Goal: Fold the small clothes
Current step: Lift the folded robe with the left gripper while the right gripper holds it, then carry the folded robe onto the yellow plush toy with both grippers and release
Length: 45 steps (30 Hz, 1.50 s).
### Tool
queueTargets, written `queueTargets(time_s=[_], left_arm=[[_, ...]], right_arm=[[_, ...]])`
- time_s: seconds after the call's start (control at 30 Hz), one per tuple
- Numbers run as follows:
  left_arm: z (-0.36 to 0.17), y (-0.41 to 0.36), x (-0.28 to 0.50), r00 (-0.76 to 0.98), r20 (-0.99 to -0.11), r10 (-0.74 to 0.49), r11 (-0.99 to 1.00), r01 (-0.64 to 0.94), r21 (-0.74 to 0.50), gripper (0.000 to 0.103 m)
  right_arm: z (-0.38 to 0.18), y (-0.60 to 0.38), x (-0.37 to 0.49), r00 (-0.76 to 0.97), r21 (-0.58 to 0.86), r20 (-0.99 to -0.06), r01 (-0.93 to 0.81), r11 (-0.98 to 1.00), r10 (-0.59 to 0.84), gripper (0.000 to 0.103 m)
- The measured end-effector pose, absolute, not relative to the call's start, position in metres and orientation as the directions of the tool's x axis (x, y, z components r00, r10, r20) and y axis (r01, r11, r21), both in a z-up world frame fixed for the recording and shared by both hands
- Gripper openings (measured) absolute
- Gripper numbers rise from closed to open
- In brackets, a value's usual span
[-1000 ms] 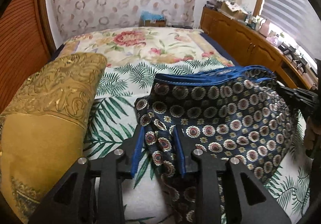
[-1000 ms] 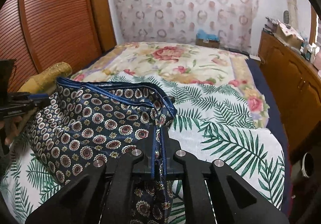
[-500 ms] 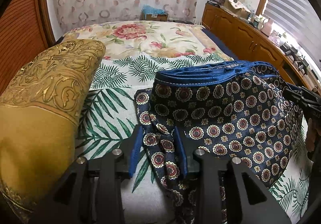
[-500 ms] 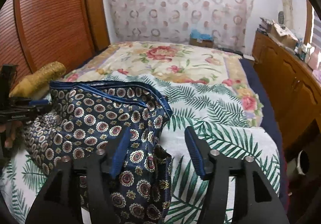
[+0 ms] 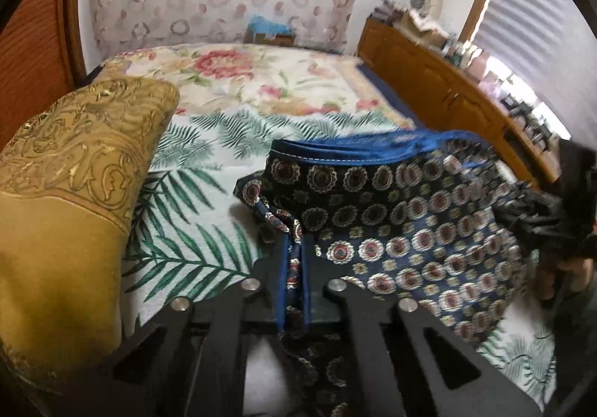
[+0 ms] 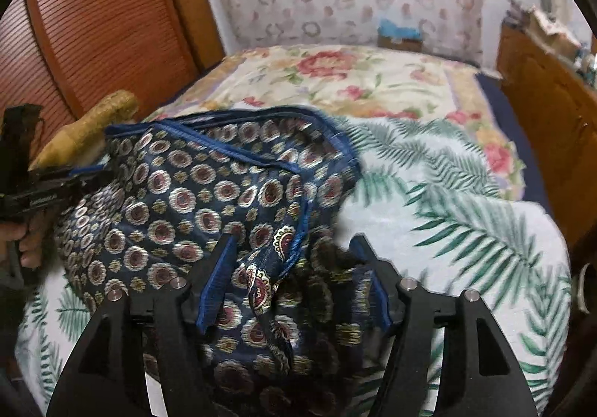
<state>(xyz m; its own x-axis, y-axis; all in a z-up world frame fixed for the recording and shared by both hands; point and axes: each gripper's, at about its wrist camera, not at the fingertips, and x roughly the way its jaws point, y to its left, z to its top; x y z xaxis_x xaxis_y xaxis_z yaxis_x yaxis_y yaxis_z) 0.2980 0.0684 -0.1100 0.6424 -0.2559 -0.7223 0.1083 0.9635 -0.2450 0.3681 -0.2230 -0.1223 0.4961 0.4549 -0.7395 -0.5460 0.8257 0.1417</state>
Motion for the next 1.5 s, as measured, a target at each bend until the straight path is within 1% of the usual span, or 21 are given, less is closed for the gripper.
queueTargets(time_s=[0.07,0.1,0.13,0.17,0.2,0.23,0.27,0.37,0.4,0.5,0.63,0.7,0.8,0.87,0.93,1.1,1.33,1.5], left_arm=[[-0.099,0.065,0.289,0.672,-0.696,-0.253,0.965,0.128,-0.228,0.001],[-0.094,0.064,0.285,0.685,-0.685,-0.247,0.967,0.134,-0.215,0.001],[-0.087,0.061,0.279,0.700,-0.675,-0.234,0.971,0.139,-0.192,0.001],[-0.082,0.060,0.274,0.712,-0.663,-0.233,0.972,0.144,-0.187,0.001],[-0.077,0.059,0.271,0.721,-0.650,-0.239,0.970,0.151,-0.190,0.001],[-0.071,0.059,0.266,0.731,-0.637,-0.245,0.969,0.155,-0.195,0.001],[-0.065,0.062,0.262,0.743,-0.622,-0.249,0.967,0.158,-0.198,0.001],[-0.048,0.067,0.246,0.772,-0.589,-0.241,0.969,0.159,-0.189,0.001],[-0.043,0.069,0.240,0.780,-0.583,-0.227,0.973,0.156,-0.170,0.001],[-0.032,0.079,0.227,0.803,-0.551,-0.227,0.972,0.154,-0.177,0.001],[-0.011,0.104,0.201,0.854,-0.481,-0.200,0.974,0.121,-0.192,0.001],[-0.003,0.119,0.191,0.876,-0.450,-0.175,0.976,0.092,-0.200,0.001],[0.007,0.148,0.172,0.909,-0.405,-0.094,0.981,0.016,-0.192,0.001],[0.005,0.164,0.164,0.919,-0.392,-0.035,0.982,-0.041,-0.185,0.001],[-0.001,0.179,0.155,0.921,-0.388,0.030,0.980,-0.104,-0.170,0.001],[-0.024,0.209,0.137,0.914,-0.388,0.116,0.959,-0.204,-0.195,0.001],[-0.061,0.230,0.099,0.906,-0.395,0.155,0.915,-0.282,-0.289,0.001],[-0.080,0.231,0.094,0.878,-0.437,0.196,0.899,-0.339,-0.278,0.001]], right_arm=[[-0.123,-0.220,0.367,0.488,0.141,-0.742,-0.557,0.818,0.460,0.063],[-0.123,-0.218,0.366,0.481,0.150,-0.740,-0.563,0.812,0.470,0.057],[-0.123,-0.216,0.365,0.475,0.152,-0.739,-0.574,0.805,0.478,0.053],[-0.123,-0.215,0.364,0.470,0.153,-0.739,-0.581,0.800,0.483,0.044],[-0.122,-0.214,0.363,0.469,0.153,-0.736,-0.586,0.795,0.488,0.020],[-0.121,-0.212,0.361,0.452,0.174,-0.730,-0.601,0.780,0.512,0.012],[-0.120,-0.211,0.358,0.451,0.186,-0.718,-0.610,0.770,0.531,0.011],[-0.106,-0.206,0.346,0.503,0.131,-0.688,-0.624,0.770,0.524,0.009],[-0.100,-0.206,0.342,0.517,0.130,-0.671,-0.625,0.770,0.532,0.008],[-0.080,-0.202,0.332,0.546,0.111,-0.636,-0.634,0.765,0.545,0.008],[-0.053,-0.186,0.320,0.566,0.063,-0.609,-0.663,0.746,0.555,0.008],[-0.039,-0.175,0.317,0.567,0.038,-0.596,-0.687,0.726,0.568,0.008],[-0.012,-0.148,0.316,0.567,-0.020,-0.571,-0.732,0.681,0.594,0.008],[0.009,-0.123,0.315,0.557,-0.068,-0.543,-0.775,0.628,0.629,0.008],[0.021,-0.099,0.318,0.549,-0.112,-0.527,-0.802,0.587,0.649,0.008],[0.035,-0.023,0.330,0.505,-0.183,-0.535,-0.852,0.491,0.677,0.008],[0.016,0.086,0.344,0.453,-0.252,-0.584,-0.890,0.380,0.673,0.008],[0.006,0.148,0.344,0.412,-0.243,-0.591,-0.911,0.334,0.694,0.008]])
